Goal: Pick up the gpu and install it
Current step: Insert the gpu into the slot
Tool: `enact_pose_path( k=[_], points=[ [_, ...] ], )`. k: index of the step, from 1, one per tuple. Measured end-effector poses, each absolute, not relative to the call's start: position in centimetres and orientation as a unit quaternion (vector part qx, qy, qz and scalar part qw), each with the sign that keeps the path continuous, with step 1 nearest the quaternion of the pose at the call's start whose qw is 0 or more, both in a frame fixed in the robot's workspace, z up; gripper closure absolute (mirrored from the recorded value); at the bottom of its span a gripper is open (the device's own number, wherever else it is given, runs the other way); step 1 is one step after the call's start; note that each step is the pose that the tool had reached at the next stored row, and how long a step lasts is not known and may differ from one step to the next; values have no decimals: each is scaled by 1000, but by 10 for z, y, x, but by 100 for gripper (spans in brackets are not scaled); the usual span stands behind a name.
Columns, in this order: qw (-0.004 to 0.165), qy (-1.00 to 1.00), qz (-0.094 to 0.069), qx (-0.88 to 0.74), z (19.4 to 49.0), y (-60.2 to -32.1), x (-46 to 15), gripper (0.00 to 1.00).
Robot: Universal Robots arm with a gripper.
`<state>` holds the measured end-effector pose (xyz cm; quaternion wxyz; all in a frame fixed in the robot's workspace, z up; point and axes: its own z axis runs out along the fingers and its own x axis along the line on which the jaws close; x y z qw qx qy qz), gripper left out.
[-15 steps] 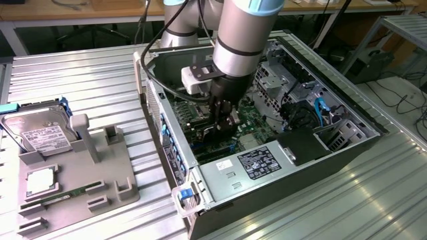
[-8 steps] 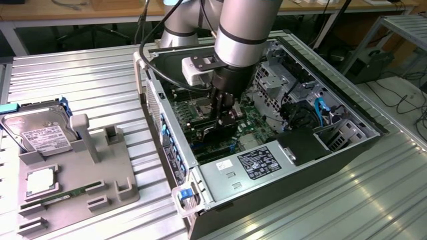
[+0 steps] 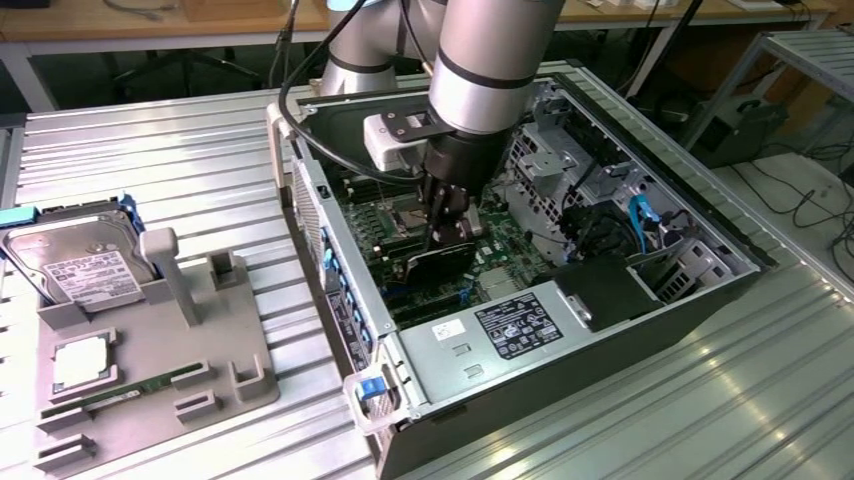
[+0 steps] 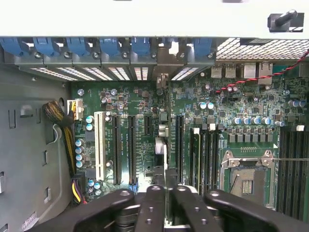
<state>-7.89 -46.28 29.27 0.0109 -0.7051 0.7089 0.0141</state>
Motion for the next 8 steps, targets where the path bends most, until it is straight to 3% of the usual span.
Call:
enact_pose_path(
  k=[8],
  points=[
    [11, 709, 14, -705, 293, -463, -79, 89]
  ],
)
